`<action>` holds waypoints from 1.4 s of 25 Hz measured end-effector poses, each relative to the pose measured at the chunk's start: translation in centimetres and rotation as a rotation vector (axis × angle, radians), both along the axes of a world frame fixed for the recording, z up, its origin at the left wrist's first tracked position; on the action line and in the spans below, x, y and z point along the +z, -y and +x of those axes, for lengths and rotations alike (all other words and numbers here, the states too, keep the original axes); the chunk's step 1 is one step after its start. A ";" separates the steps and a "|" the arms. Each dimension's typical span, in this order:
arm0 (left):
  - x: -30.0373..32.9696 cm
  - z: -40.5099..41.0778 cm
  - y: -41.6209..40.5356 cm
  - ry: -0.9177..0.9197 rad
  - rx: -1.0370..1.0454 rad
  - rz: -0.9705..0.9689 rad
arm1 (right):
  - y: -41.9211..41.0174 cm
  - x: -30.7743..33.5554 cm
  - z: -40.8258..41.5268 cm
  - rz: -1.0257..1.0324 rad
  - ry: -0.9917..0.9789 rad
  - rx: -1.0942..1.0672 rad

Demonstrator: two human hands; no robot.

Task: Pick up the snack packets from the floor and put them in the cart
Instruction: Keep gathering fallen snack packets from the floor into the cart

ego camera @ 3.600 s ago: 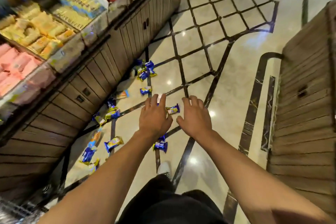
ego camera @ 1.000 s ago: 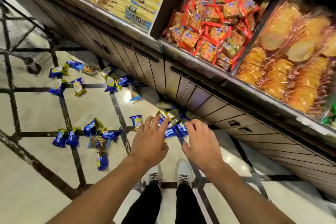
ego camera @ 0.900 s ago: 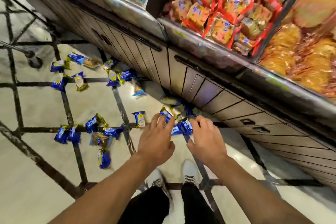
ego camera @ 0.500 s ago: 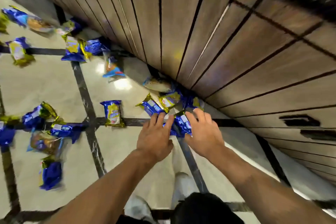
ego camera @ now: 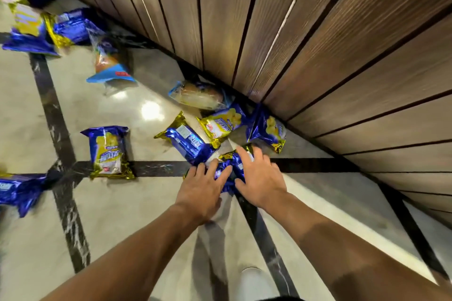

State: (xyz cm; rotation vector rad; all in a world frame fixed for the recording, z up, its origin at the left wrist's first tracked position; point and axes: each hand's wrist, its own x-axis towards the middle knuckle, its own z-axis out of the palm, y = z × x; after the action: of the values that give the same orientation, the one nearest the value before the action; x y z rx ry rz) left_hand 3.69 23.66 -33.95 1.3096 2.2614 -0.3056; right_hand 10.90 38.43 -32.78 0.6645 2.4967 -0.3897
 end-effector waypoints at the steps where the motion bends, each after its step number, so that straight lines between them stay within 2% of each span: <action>1: -0.2 0.3 -0.1 -0.017 0.026 0.011 | 0.2 -0.4 -0.1 0.002 -0.013 -0.018; 6: -1.1 0.5 -0.7 -0.028 0.163 0.080 | 0.9 -1.2 -0.8 0.009 -0.071 -0.166; 9: -0.3 0.4 -0.2 0.032 0.277 0.138 | 0.8 -0.5 -0.9 -0.017 -0.103 -0.193; 13: 5.0 1.0 2.5 0.204 0.648 0.244 | 1.3 4.7 -0.3 -0.203 -0.166 -0.343; 16: 12.8 1.2 4.8 0.237 0.900 0.363 | 2.8 12.1 0.4 -0.300 -0.208 -0.383; 19: 24.3 0.7 7.0 0.245 1.058 0.473 | 4.9 23.3 0.0 -0.370 -0.263 -0.404; 24: 50.7 0.2 10.6 0.203 1.315 0.642 | 8.8 49.3 -1.9 -0.447 -0.366 -0.405; 28: 66.4 -0.1 14.4 0.140 1.502 0.789 | 13.3 63.4 -3.1 -0.531 -0.424 -0.447; 31: 74.3 1.0 18.3 0.112 1.644 0.840 | 18.3 71.7 -3.4 -0.644 -0.414 -0.390; 35: 79.6 3.9 24.8 0.051 1.807 0.896 | 25.7 77.3 -3.7 -0.730 -0.424 -0.207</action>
State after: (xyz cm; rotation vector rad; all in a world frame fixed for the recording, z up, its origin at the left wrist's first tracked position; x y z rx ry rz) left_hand 7.58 -1.19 45.66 -0.8379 2.5628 1.3779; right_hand 7.19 12.72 44.50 0.5642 2.3809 -1.5581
